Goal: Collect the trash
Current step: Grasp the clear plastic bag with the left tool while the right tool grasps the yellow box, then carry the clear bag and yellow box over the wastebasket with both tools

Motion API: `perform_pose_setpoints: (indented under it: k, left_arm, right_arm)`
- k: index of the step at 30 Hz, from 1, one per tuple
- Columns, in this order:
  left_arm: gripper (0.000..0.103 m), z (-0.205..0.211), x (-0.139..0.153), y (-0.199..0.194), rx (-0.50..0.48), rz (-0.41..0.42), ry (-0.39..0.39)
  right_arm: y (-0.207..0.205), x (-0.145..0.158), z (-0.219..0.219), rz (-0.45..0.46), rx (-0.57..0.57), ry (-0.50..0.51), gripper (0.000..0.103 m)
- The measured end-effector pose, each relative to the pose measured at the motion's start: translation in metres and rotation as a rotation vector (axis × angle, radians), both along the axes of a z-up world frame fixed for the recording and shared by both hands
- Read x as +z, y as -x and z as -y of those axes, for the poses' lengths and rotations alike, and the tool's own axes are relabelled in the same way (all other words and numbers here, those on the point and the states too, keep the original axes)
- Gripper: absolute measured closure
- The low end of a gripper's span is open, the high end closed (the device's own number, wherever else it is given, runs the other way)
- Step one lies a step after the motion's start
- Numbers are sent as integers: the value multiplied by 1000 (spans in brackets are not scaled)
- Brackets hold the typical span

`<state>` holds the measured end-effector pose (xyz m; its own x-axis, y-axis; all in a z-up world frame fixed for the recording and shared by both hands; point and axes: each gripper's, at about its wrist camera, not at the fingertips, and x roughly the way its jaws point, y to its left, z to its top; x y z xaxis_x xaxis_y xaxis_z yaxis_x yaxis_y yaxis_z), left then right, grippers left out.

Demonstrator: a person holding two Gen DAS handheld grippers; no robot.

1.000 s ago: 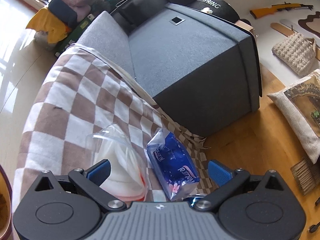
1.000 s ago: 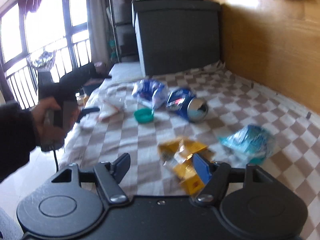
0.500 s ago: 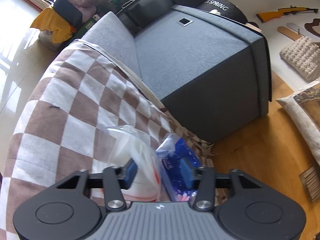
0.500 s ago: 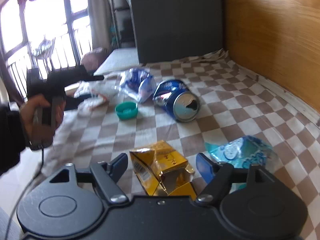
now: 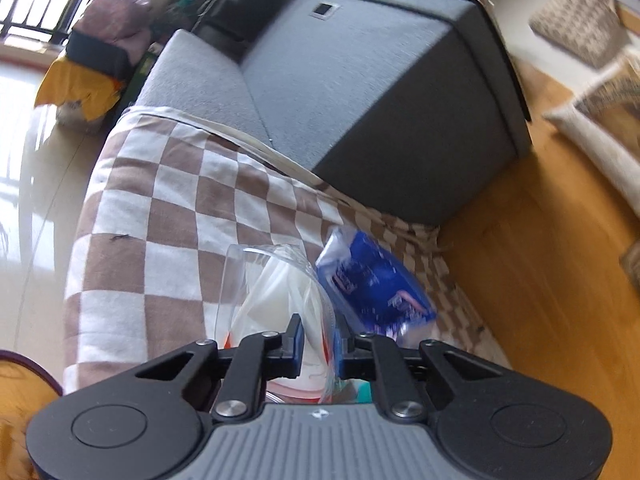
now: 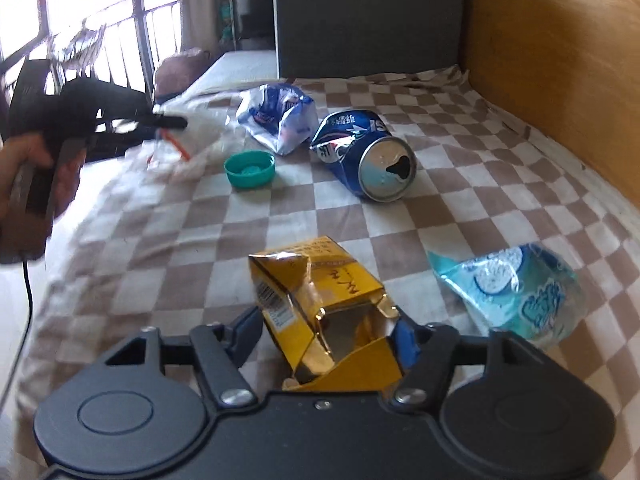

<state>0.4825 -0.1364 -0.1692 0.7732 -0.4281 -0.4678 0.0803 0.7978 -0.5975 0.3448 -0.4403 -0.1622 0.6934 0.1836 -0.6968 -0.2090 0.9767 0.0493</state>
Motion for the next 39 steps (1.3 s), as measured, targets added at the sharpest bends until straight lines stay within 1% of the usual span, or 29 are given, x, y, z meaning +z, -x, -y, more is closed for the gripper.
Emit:
perform_pose_setpoints:
  k: [1,2,3,5,6,9,13,16,20,26,34,39]
  left_arm:
    - [89,1,3,5,-11,7,-27]
    - [89,2,5,10,-21,17,-51]
    - [89,2,8,14,-29,25,-68]
    - [89,2,13,24,-42,37,-102]
    - [90,2,15,29,-49,44,-120]
    - [91,2,24,43,-75,67,-178]
    - [91,3,39,64,-119,108,-260]
    - [91,2,50,82,-148,134,-299]
    - [91,-2,63,101,-160,158,-337]
    - [91,-9,74,128,-181,184,-419]
    - [91,-27,82,153,-180,190,-450]
    - [92,-48,87,163,-161,196,-455]
  right_arm:
    - [2,2,-1,2,-10,-6,43]
    - [4,3,-2,8,-28,-2,58]
    - [5,5,-2,19,-56,-6,59]
    - [6,9,-1,9,-115,-30,64]
    - [8,11,-2,13,-133,-27,66]
    - [13,13,-7,13,-163,-16,66]
    - [23,20,-16,21,-196,-30,67]
    - [29,27,-25,36,-222,-43,67]
    - [35,38,-42,59,-248,-59,67]
    - [42,51,-65,85,-285,-82,67]
    - [51,68,-97,108,-277,-93,68]
    - [53,77,-119,114,-262,-97,68]
